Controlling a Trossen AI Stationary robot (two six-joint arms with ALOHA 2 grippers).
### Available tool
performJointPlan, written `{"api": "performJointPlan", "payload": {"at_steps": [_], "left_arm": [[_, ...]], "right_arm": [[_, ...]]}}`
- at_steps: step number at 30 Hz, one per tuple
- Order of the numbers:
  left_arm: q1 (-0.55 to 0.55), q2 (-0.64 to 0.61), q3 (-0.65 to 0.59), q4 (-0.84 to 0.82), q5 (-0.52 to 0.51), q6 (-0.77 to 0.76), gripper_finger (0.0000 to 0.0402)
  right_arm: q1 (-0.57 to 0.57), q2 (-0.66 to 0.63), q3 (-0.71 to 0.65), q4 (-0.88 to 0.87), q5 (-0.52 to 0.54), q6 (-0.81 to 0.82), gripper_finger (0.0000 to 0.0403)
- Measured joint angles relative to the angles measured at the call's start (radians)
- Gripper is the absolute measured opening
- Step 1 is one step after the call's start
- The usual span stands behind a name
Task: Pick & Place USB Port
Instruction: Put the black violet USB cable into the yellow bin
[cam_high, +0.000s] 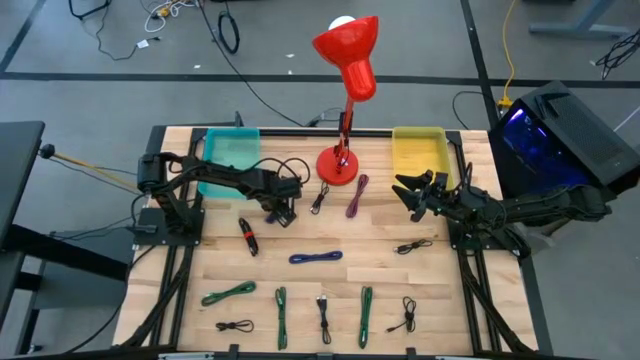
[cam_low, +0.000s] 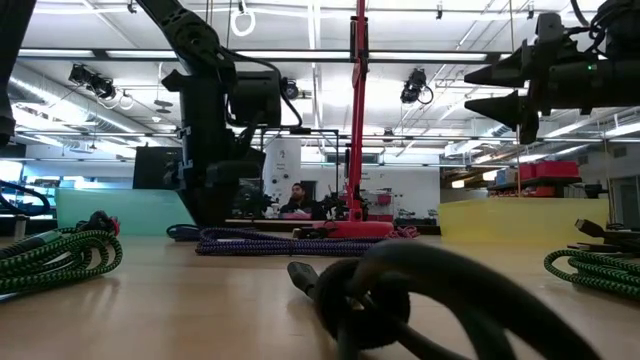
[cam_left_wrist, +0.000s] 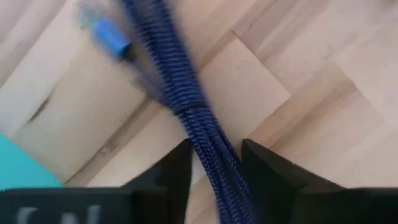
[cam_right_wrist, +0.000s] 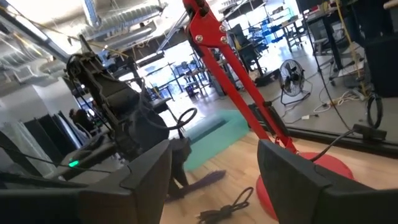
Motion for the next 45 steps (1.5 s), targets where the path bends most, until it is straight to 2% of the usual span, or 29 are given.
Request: {"api": "performJointPlan", "payload": {"at_steps": [3, 5, 12, 19, 23, 26, 29, 37, 45], "left_arm": [[-0.001, -0.001, 0.0, 0.012, 0.003, 0.022, 0.0046], [0.0, -0.003, 0.001, 0.018, -0.009, 0.022, 0.002], [-0.005, -0.012, 0.034, 0.041, -0.012, 0.057, 0.0017], [-0.058, -0.05, 0.246, 0.025, -0.037, 0.171, 0.0016], [-0.114, -0.071, 0.369, 0.051, -0.058, 0.266, 0.0015], [-0.159, -0.082, 0.433, 0.072, -0.065, 0.345, 0.0015], [-0.2, -0.1, 0.46, 0.158, -0.062, 0.395, 0.0015], [-0.233, -0.104, 0.459, 0.261, -0.059, 0.447, 0.0015], [-0.206, -0.104, 0.459, 0.388, -0.073, 0.468, 0.0015]], "right_arm": [[0.0, 0.0, 0.0, -0.001, 0.021, -0.016, 0.0241], [0.0, 0.0, 0.0, -0.002, 0.035, -0.011, 0.0241], [0.0, 0.0, 0.0, -0.019, 0.026, 0.013, 0.0241], [0.0, 0.012, 0.0, -0.039, 0.022, 0.064, 0.0241], [0.001, 0.03, 0.0, -0.03, -0.056, 0.1, 0.0241], [0.002, 0.055, 0.0, 0.042, -0.105, 0.102, 0.0241], [0.017, 0.094, 0.034, 0.111, -0.107, 0.07, 0.0241], [0.085, 0.31, 0.253, 0.086, -0.108, -0.098, 0.0241], [0.115, 0.547, 0.434, 0.088, -0.107, -0.173, 0.0241]]}}
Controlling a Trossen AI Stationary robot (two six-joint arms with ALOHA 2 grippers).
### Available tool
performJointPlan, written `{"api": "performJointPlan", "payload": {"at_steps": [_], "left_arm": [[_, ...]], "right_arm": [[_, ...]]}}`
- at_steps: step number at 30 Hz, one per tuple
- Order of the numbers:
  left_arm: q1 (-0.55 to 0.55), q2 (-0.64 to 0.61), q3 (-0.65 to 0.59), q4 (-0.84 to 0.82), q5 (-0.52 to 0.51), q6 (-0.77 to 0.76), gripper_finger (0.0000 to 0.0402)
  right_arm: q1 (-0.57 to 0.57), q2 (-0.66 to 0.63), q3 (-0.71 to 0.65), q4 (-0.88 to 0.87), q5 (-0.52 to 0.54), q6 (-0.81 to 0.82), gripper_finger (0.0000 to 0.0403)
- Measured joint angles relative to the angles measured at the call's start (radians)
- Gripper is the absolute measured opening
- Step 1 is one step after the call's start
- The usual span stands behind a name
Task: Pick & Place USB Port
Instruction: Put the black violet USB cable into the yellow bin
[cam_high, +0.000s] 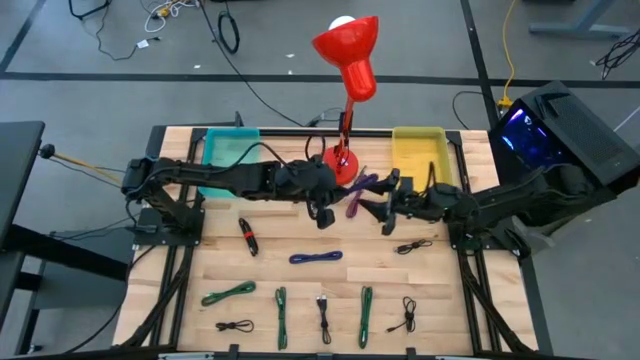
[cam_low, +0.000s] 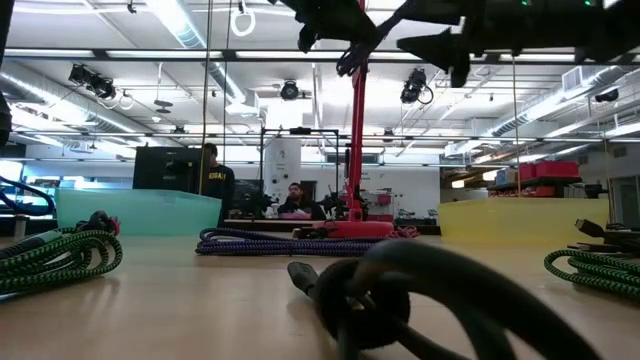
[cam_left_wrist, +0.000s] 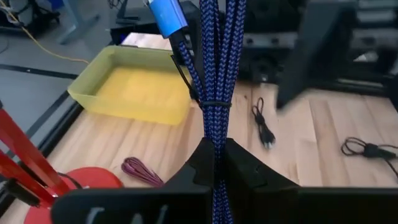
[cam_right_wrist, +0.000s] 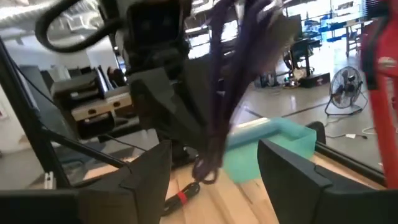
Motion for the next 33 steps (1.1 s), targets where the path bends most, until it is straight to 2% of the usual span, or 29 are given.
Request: {"api": "performJointPlan", "payload": {"at_steps": [3, 8, 11, 14, 18, 19, 24, 29, 33], "left_arm": [[0.003, 0.0, 0.0, 0.008, 0.01, 0.001, 0.0015], [0.001, -0.001, 0.0, -0.004, 0.015, 0.001, 0.0015], [0.0, 0.0, 0.0, -0.019, 0.014, -0.001, 0.0015], [-0.001, 0.0, 0.0, -0.025, 0.02, -0.002, 0.0015], [0.001, 0.0, 0.0, -0.033, 0.018, -0.004, 0.0016], [0.0, 0.0, 0.0, -0.034, 0.016, -0.004, 0.0016], [-0.001, 0.0, -0.001, -0.048, -0.018, 0.014, 0.0038], [0.0, -0.014, -0.001, -0.107, -0.041, 0.026, 0.0071], [-0.001, -0.039, -0.001, -0.2, -0.091, 0.026, 0.0083]], "right_arm": [[0.0, 0.058, 0.055, 0.002, 0.017, -0.038, 0.0241], [-0.001, 0.108, 0.102, -0.003, 0.139, -0.124, 0.0241], [-0.013, 0.107, 0.108, 0.008, 0.135, -0.122, 0.0228], [-0.015, 0.108, 0.108, 0.006, 0.121, -0.122, 0.0176], [-0.018, 0.108, 0.108, 0.006, 0.047, -0.128, 0.0042], [-0.017, 0.107, 0.108, 0.006, 0.04, -0.136, 0.0026], [-0.031, 0.107, 0.109, -0.025, 0.009, -0.113, 0.0021], [-0.062, 0.084, 0.106, -0.131, 0.049, -0.075, 0.002], [-0.091, 0.012, 0.108, -0.258, 0.087, -0.056, 0.002]]}}
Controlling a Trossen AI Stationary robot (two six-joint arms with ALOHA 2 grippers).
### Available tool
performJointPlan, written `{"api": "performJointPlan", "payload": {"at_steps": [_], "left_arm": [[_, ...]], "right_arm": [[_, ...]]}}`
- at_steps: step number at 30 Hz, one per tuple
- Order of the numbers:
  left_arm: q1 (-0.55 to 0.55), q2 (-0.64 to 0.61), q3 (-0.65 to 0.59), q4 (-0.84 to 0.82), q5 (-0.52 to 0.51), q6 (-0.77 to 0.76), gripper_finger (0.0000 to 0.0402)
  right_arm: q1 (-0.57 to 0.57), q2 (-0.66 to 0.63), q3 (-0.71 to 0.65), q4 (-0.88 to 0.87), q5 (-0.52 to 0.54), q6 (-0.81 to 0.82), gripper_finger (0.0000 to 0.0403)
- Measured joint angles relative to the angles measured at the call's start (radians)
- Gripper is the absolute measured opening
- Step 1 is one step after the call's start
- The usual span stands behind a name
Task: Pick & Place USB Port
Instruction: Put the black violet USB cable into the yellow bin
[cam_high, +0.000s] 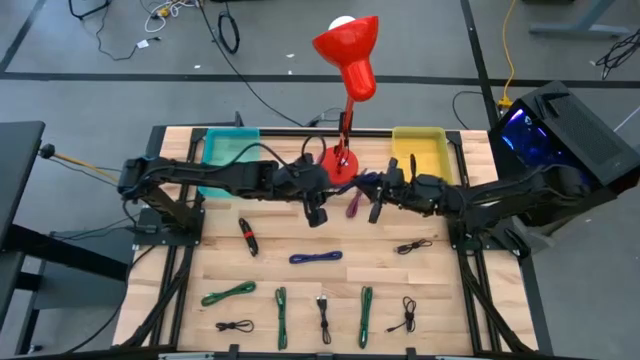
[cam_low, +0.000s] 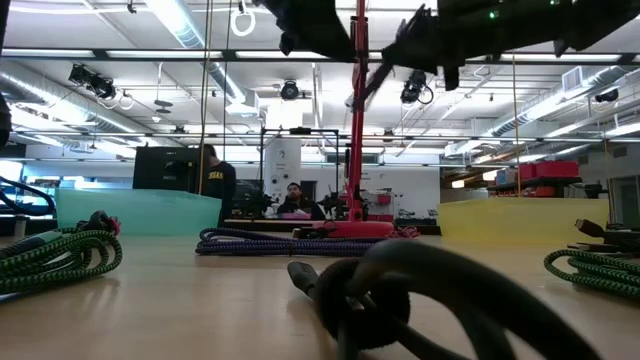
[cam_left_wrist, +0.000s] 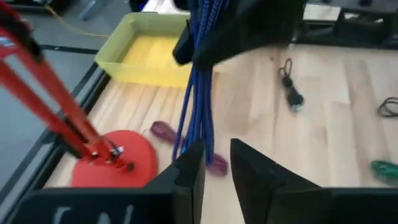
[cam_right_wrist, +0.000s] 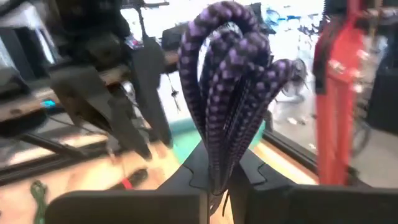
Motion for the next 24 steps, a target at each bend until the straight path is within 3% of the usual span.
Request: {"api": "performJointPlan", "payload": {"at_steps": [10, 15, 18, 24], "left_arm": [[-0.004, -0.059, 0.0, -0.473, -0.124, -0.112, 0.0086], [-0.037, -0.08, -0.056, -0.675, -0.289, -0.229, 0.0087], [-0.06, -0.114, -0.118, -0.686, -0.345, -0.287, 0.0087], [-0.104, -0.181, -0.249, -0.674, -0.347, -0.388, 0.0087]], "right_arm": [[-0.147, -0.337, -0.001, -0.65, 0.234, 0.173, 0.002], [-0.228, -0.472, -0.001, -0.967, 0.283, 0.306, 0.002], [-0.278, -0.513, -0.001, -1.107, 0.293, 0.387, 0.002], [-0.376, -0.518, -0.001, -1.27, 0.288, 0.454, 0.002]]}}
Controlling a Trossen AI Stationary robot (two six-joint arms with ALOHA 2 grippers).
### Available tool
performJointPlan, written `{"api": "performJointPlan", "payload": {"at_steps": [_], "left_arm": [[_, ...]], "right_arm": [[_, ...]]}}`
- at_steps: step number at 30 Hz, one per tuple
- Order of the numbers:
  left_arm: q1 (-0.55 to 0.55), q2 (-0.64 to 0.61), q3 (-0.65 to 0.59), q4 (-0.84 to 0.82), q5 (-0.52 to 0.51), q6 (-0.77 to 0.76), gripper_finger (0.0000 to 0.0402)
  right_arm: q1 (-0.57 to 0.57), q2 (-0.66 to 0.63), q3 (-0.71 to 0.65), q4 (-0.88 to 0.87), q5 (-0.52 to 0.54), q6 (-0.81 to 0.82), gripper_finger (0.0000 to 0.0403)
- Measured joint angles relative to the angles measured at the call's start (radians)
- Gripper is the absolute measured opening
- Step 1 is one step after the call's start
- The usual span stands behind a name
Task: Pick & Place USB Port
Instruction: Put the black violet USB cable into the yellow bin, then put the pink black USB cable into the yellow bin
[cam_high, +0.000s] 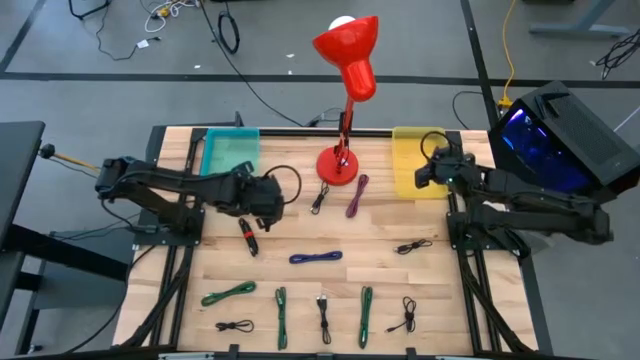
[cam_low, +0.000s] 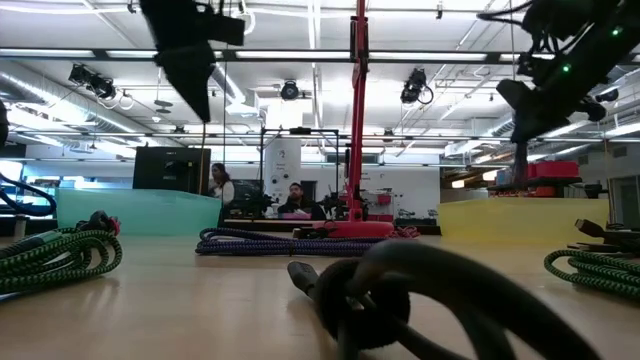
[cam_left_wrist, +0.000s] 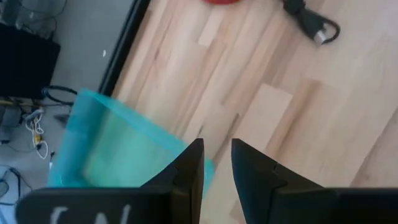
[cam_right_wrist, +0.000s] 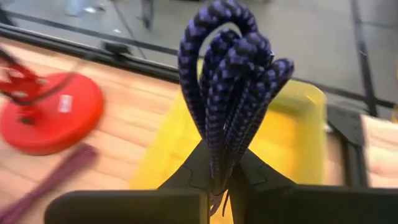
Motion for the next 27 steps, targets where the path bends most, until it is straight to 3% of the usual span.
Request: {"api": "performJointPlan", "payload": {"at_steps": [6, 16, 21, 23, 27], "left_arm": [[-0.048, -0.054, -0.117, 0.078, 0.004, -0.087, 0.0087], [-0.092, -0.059, -0.182, 0.174, 0.003, -0.111, 0.0087], [-0.092, -0.059, -0.182, 0.189, -0.033, -0.111, 0.0087], [-0.092, -0.059, -0.182, 0.192, -0.037, -0.107, 0.0087], [-0.092, -0.059, -0.182, 0.207, -0.04, -0.106, 0.0087]], "right_arm": [[-0.067, 0.006, 0.0, 0.011, -0.061, -0.013, 0.0034], [-0.111, 0.068, 0.0, 0.044, 0.021, -0.02, 0.0243], [-0.111, 0.098, -0.001, 0.148, 0.017, -0.065, 0.0305], [-0.111, 0.103, -0.001, 0.236, -0.042, -0.103, 0.0317], [-0.084, 0.132, -0.001, 0.416, -0.274, -0.142, 0.0322]]}}
